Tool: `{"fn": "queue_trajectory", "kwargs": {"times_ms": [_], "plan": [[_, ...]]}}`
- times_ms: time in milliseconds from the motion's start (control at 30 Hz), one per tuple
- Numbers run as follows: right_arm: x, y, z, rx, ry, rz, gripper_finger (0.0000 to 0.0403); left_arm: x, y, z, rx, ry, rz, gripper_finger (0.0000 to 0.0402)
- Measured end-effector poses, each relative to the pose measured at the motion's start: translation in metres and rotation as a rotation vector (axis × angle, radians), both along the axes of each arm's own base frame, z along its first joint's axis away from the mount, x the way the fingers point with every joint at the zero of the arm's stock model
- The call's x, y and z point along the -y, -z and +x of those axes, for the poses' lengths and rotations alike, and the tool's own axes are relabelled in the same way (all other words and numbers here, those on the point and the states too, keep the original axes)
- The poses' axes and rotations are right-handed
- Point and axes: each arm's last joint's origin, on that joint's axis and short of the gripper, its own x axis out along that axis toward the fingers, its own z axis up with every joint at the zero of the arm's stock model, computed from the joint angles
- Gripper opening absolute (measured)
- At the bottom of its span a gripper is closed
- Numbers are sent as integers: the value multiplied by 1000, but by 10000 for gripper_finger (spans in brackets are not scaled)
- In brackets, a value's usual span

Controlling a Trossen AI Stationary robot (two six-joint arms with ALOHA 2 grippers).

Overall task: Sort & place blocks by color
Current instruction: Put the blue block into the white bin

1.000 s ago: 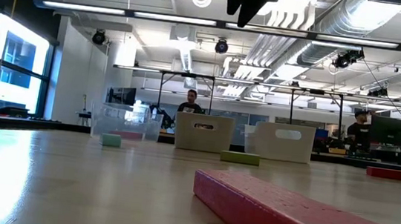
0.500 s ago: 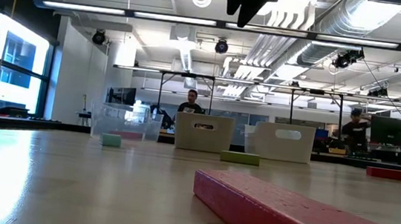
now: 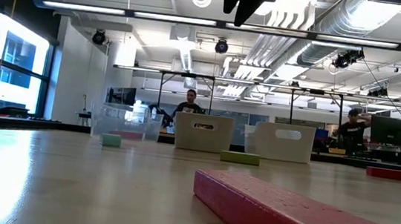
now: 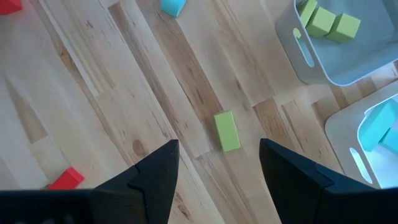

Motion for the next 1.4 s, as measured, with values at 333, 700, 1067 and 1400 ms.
{"fn": "queue_trajectory", "kwargs": {"times_ms": [333,700,1067,1400], "plan": [[0,0,0,-6,-39,-11,211,-14,-38,7,109,-11,-86,99],[-3,-1,3,14,-202,45,211,-64,-91,31,276,22,-121,99],[-14,-6,16,162,-546,88,211,-128,-129,46,381,99,-159,99],[-35,-14,27,322,-845,-37,211,-172,-140,65,454,175,-249,99]]}}
